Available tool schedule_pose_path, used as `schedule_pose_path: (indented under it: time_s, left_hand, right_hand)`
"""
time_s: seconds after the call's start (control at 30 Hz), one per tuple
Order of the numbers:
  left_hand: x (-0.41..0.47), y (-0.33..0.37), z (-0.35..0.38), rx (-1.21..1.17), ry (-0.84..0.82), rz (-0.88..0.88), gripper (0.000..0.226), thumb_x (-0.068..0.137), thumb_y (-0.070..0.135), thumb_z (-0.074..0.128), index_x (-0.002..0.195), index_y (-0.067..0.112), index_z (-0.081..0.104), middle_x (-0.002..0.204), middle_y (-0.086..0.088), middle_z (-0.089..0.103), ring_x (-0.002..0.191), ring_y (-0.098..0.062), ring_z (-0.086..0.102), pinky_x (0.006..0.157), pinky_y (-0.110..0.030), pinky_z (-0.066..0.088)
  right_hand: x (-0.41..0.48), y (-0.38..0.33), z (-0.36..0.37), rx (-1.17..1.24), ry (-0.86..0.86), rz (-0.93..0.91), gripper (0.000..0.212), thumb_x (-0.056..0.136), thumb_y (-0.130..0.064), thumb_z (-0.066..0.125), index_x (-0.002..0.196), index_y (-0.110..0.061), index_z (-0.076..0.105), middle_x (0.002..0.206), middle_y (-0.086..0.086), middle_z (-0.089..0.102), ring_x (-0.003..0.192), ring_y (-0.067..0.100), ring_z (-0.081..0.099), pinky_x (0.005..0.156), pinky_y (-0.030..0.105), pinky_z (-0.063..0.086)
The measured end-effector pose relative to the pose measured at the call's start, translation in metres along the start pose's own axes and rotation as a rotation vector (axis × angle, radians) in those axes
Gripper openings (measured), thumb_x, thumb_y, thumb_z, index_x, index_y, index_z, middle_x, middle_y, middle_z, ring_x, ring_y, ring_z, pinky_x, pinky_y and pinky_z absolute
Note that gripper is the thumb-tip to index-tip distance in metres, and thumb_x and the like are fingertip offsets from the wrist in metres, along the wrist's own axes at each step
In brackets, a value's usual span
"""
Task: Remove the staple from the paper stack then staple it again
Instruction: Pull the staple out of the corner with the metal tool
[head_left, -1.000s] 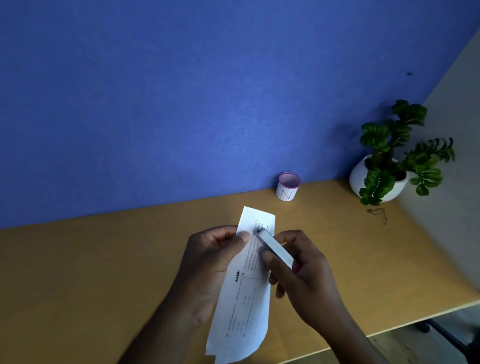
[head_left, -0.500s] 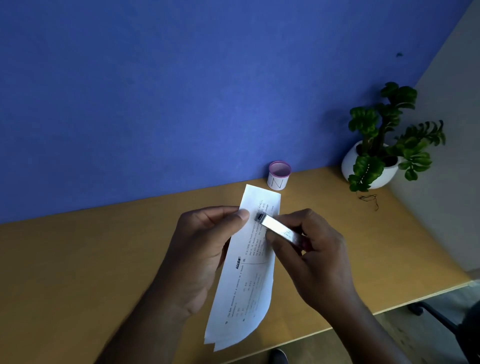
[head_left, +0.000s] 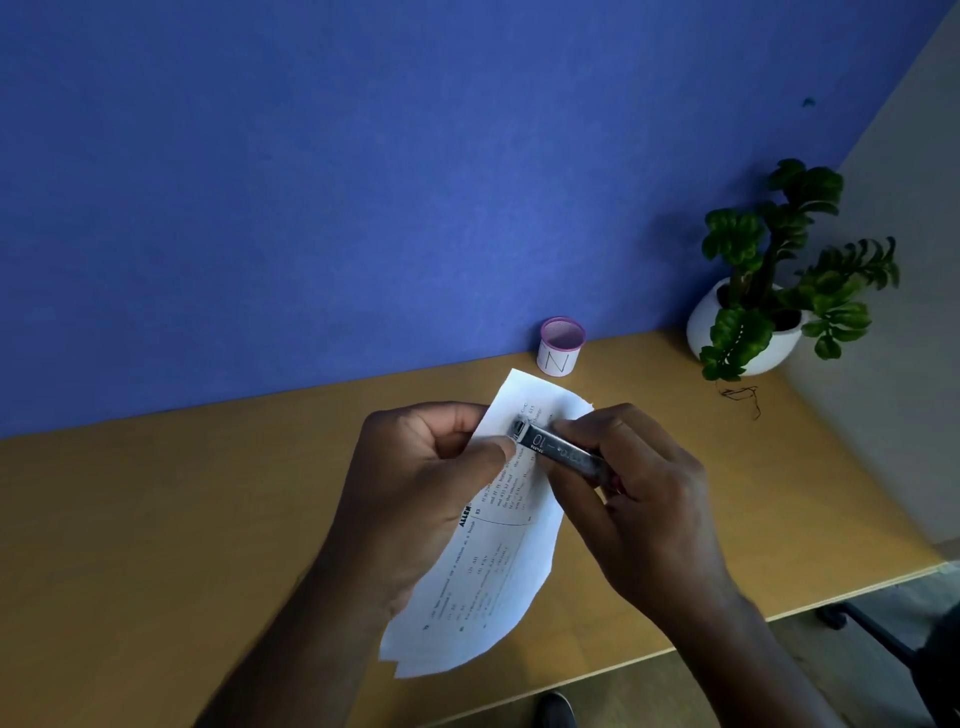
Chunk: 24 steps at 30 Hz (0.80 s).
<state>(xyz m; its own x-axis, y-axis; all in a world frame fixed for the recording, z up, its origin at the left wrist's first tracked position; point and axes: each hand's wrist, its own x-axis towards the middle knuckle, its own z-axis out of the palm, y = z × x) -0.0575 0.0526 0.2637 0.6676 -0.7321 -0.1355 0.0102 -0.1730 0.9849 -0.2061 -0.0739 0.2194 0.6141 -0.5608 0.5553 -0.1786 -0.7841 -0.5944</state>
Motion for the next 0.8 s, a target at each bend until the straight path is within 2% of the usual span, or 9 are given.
schedule_pose_path:
  time_s: [0.1,0.23,0.33,0.4,0.47,0.53,0.67,0.73,0.8]
  left_hand:
    - [-0.001,-0.001,0.0,0.067,0.032,0.038,0.022,0.096,0.008,0.076,0.088,0.024,0.09,0.079,-0.002,0.088,0.079,-0.035,0.085,0.077,-0.055,0.068]
    - [0.002,-0.005,0.0,0.11,0.057,0.087,0.02,0.095,0.013,0.078,0.086,0.027,0.089,0.075,0.002,0.087,0.069,-0.023,0.082,0.063,-0.033,0.059]
    - [0.004,-0.006,0.002,0.138,0.038,0.121,0.015,0.093,0.018,0.08,0.085,0.027,0.088,0.071,0.001,0.084,0.06,-0.009,0.07,0.057,-0.02,0.05]
    - [0.005,-0.007,0.004,0.097,0.03,0.123,0.013,0.093,0.018,0.08,0.084,0.022,0.088,0.07,-0.007,0.082,0.061,-0.011,0.066,0.058,-0.026,0.05]
    - [0.007,-0.009,0.003,0.024,0.038,0.12,0.012,0.09,0.021,0.08,0.083,0.013,0.085,0.076,-0.025,0.078,0.064,-0.02,0.061,0.062,-0.035,0.049]
    - [0.01,-0.009,0.001,-0.029,0.051,0.101,0.016,0.085,0.025,0.079,0.084,0.011,0.085,0.083,-0.033,0.077,0.067,-0.026,0.06,0.066,-0.039,0.049]
    - [0.015,-0.012,-0.003,-0.035,0.027,0.025,0.015,0.082,0.028,0.078,0.087,0.018,0.088,0.08,-0.017,0.085,0.068,-0.039,0.077,0.069,-0.044,0.057]
    - [0.015,-0.011,-0.002,-0.02,-0.005,-0.001,0.016,0.082,0.029,0.078,0.09,0.019,0.088,0.084,-0.014,0.087,0.082,-0.052,0.079,0.073,-0.052,0.064]
    - [0.015,-0.009,-0.001,0.003,-0.031,-0.015,0.015,0.085,0.029,0.079,0.092,0.019,0.088,0.086,-0.009,0.089,0.084,-0.044,0.084,0.081,-0.063,0.067]
  right_hand:
    - [0.001,0.0,0.001,0.021,0.01,-0.006,0.018,0.091,-0.017,0.077,0.105,-0.006,0.076,0.099,0.002,0.071,0.08,0.009,0.066,0.072,0.008,0.046]
    - [0.003,-0.001,0.002,0.032,-0.004,0.006,0.015,0.092,-0.015,0.077,0.104,-0.007,0.077,0.096,-0.002,0.07,0.077,-0.007,0.057,0.068,0.004,0.039]
    - [0.004,-0.003,0.004,0.094,-0.011,0.013,0.014,0.09,-0.009,0.082,0.102,-0.012,0.078,0.089,-0.006,0.07,0.073,-0.006,0.057,0.067,0.004,0.037]
    - [0.006,-0.005,0.004,0.117,-0.003,0.026,0.013,0.088,-0.011,0.082,0.1,-0.016,0.078,0.086,-0.01,0.068,0.072,-0.005,0.058,0.067,0.004,0.037]
    - [0.007,-0.004,0.002,0.092,0.011,0.04,0.011,0.09,-0.014,0.081,0.099,-0.018,0.078,0.085,-0.013,0.068,0.072,-0.008,0.057,0.064,0.002,0.036]
    - [0.008,-0.001,-0.002,0.069,0.016,0.048,0.012,0.092,-0.015,0.082,0.102,-0.019,0.078,0.089,-0.015,0.07,0.072,-0.006,0.058,0.063,0.002,0.036]
    - [0.008,-0.001,-0.005,0.087,0.005,0.06,0.013,0.092,-0.025,0.08,0.105,-0.022,0.076,0.093,-0.023,0.07,0.065,0.006,0.058,0.056,0.007,0.036]
    - [0.009,-0.003,-0.002,0.084,-0.016,0.044,0.01,0.092,-0.02,0.083,0.099,-0.018,0.076,0.09,-0.026,0.066,0.066,-0.002,0.058,0.058,0.004,0.035]
    - [0.01,-0.003,-0.001,0.055,-0.033,0.023,0.01,0.09,-0.013,0.084,0.098,-0.015,0.078,0.088,-0.023,0.065,0.071,-0.012,0.058,0.062,0.001,0.036]
